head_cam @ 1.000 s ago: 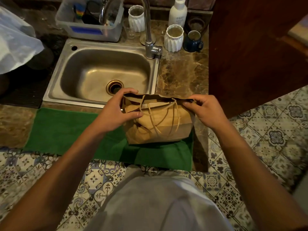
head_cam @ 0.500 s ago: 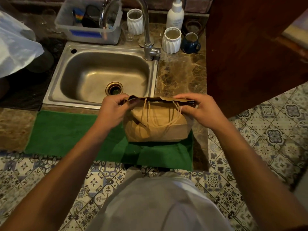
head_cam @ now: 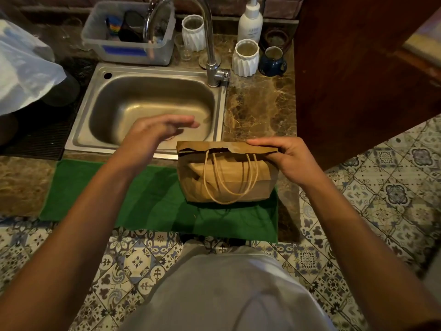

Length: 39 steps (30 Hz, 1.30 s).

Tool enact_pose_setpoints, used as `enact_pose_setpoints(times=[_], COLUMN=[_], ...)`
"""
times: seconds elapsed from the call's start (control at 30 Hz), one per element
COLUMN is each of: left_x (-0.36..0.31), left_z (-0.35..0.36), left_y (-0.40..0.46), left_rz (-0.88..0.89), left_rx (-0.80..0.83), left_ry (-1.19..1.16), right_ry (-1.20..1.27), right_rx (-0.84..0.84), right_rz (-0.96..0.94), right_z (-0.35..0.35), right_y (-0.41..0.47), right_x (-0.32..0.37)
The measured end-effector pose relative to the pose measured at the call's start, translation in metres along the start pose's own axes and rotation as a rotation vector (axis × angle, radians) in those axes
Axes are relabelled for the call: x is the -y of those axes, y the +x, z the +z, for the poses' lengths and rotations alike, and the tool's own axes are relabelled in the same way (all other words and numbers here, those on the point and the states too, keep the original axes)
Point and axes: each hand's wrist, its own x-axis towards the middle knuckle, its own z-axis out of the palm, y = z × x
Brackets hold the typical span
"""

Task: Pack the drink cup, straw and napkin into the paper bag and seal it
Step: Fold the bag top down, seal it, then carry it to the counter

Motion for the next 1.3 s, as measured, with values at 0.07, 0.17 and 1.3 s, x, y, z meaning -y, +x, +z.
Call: enact_pose_setpoints(times=[0.07, 0.17, 1.3], left_x=[-0.014, -0.017, 0.018], left_z=[0.010, 0.030, 0.036], left_y=[0.012, 0.032, 0.029], left_rz=[0.067, 0.072, 0.078], left_rx=[0.052, 0.347, 0.260], left_ry=[0.256, 0.585, 0.748], right_ry=[0.005, 0.003, -0.382], right_rx=[-0.004, -0.067, 0.042], right_rz=[-0.016, -0.050, 0.075], right_z=[0.006, 0.015, -0.004], right_y=[0.000, 0.001, 0.037], right_x=[0.001, 0.004, 0.005])
